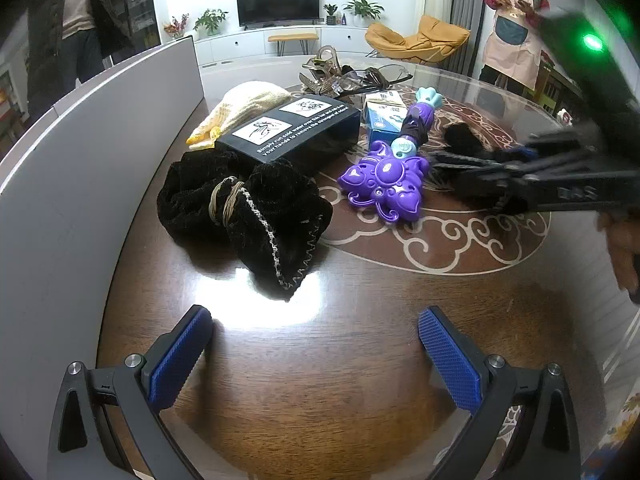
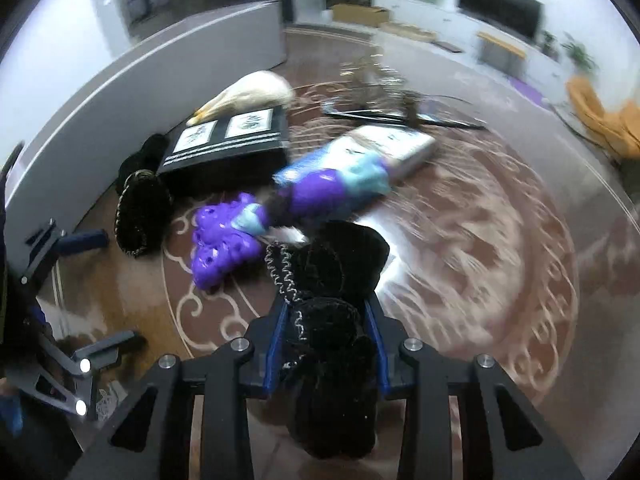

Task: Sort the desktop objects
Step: 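Grasp the black velvet pouch with the right tool while the left tool approaches the purple toy, then close the left tool on the purple toy's body and lift it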

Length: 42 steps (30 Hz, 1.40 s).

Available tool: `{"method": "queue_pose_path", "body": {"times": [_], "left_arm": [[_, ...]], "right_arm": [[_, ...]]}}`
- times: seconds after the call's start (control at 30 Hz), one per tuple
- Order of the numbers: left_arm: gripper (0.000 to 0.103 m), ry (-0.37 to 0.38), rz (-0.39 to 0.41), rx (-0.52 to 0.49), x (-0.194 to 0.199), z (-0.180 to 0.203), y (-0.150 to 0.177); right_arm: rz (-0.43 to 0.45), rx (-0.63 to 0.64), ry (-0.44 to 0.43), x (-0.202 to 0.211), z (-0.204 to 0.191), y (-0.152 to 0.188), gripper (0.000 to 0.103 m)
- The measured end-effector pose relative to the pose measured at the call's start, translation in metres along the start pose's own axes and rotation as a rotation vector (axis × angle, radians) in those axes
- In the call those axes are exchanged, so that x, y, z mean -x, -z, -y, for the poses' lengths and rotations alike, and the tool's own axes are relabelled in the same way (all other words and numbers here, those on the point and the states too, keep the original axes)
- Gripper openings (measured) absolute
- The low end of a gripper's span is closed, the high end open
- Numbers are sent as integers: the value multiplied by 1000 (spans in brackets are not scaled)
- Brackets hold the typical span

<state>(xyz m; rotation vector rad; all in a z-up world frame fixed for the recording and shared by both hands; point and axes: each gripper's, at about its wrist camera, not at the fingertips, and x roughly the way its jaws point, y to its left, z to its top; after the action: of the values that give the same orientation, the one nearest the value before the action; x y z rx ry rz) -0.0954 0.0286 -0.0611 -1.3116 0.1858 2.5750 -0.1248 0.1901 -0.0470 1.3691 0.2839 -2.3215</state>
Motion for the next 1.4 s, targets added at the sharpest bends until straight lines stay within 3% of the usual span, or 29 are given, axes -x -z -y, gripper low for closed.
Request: {"method": "queue_pose_path", "body": {"times": [0.2,0.23,0.27,0.33,0.47,0.6,0.7,0.77,0.93,1.0,1.03,1.13,1.23,1.4], "left_arm": [[103,18,-11,-5,0,6,-2],[103,55,-9,-17,1,10,-4],[103,144,-2,-46,2,19,-6],[103,191,-10,-94,-2,33,-13],[103,100,-60,-95,-28,43,-43],[103,115,-68,-50,-47,38,-73],[103,90,-96,-85,-60,48,-91],[103,79,-100,-118,-65,57,-98],[103,47,-118,-74,-70,61,-105],[78,37,-97,-66,-65,63,-105],[49,40,-70,-67,-57,63,-103],[47,80,-69,-56,-43,63,-84],[43,40,-35,-76,-19,67,-46],[42,52,0,-4,19,60,6]], "right_arm": [[73,-109,120,43,19,95,38],[99,-137,126,50,22,110,39],[121,-162,128,56,25,121,39],[179,-232,124,66,32,140,39],[216,-341,82,70,45,145,40],[230,-384,66,73,50,139,41],[225,-374,83,75,48,139,41],[222,-367,95,72,47,137,41],[218,-361,107,74,44,139,41],[218,-360,109,74,44,139,41],[217,-359,111,74,43,139,41],[216,-356,116,73,43,139,41],[215,-354,121,72,42,138,41],[205,-335,148,71,38,135,42]]}}
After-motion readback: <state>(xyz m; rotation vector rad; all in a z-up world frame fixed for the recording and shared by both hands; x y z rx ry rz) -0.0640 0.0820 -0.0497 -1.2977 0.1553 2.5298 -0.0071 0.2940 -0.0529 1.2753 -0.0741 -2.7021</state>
